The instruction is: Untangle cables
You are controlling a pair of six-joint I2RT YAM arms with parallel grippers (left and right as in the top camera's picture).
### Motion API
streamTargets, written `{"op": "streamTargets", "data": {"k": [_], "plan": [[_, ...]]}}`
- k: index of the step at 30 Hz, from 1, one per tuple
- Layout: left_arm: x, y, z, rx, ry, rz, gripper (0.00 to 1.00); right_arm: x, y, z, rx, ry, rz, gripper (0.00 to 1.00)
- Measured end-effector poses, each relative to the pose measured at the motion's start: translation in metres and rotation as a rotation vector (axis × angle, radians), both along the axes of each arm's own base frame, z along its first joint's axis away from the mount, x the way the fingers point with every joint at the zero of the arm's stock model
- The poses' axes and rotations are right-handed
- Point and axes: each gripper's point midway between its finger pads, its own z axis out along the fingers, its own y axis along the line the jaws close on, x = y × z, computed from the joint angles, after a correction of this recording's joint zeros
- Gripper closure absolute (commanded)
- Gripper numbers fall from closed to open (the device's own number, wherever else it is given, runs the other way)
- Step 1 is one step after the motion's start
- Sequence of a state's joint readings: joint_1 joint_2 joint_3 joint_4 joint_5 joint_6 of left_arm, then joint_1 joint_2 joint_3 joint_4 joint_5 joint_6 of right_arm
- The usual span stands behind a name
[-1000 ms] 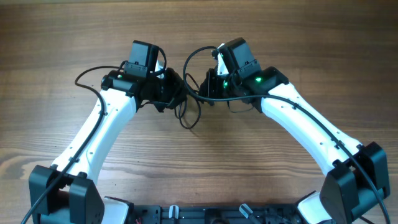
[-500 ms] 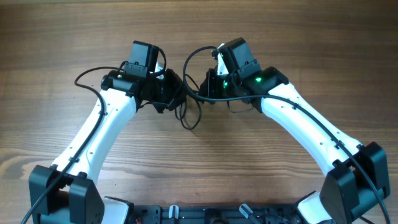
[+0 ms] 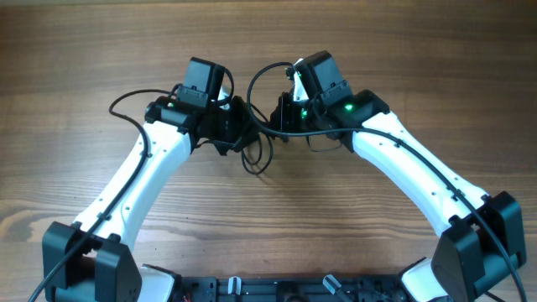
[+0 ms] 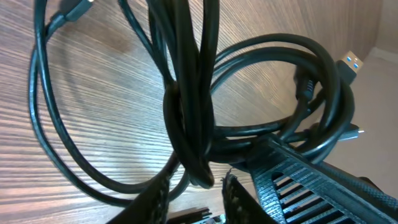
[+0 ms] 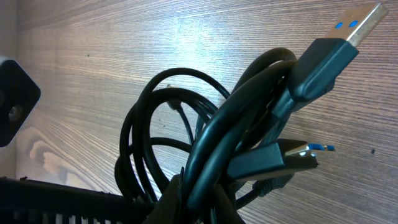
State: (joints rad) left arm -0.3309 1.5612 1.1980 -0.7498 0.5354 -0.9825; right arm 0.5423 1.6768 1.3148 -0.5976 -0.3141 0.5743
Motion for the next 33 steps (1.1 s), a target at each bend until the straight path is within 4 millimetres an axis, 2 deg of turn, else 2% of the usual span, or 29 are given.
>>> {"op": "streamTargets", "data": {"k": [4,7,12,27,31,33], "plan": [[0.001,-0.002,0.001,-0.003,-0.008,-0.001,0.81,0.000,0.000,0.000,0.000,0.000,0.000,0.96],[0.001,-0.002,0.001,-0.003,-0.008,-0.001,0.71,0.000,0.000,0.000,0.000,0.000,0.000,0.96],[0.003,-0.002,0.002,-0.006,-0.014,0.000,0.71,0.000,0.000,0.000,0.000,0.000,0.000,0.96],[0.018,-0.010,0.013,-0.075,-0.034,0.068,0.77,0.000,0.000,0.000,0.001,-0.001,0.000,0.96],[0.021,-0.015,0.020,-0.121,-0.039,0.068,0.85,0.002,-0.001,0.000,0.000,-0.005,-0.005,0.96],[0.021,-0.018,0.024,-0.151,-0.034,0.062,0.85,0.003,-0.002,0.000,0.000,-0.005,-0.009,0.96]]}}
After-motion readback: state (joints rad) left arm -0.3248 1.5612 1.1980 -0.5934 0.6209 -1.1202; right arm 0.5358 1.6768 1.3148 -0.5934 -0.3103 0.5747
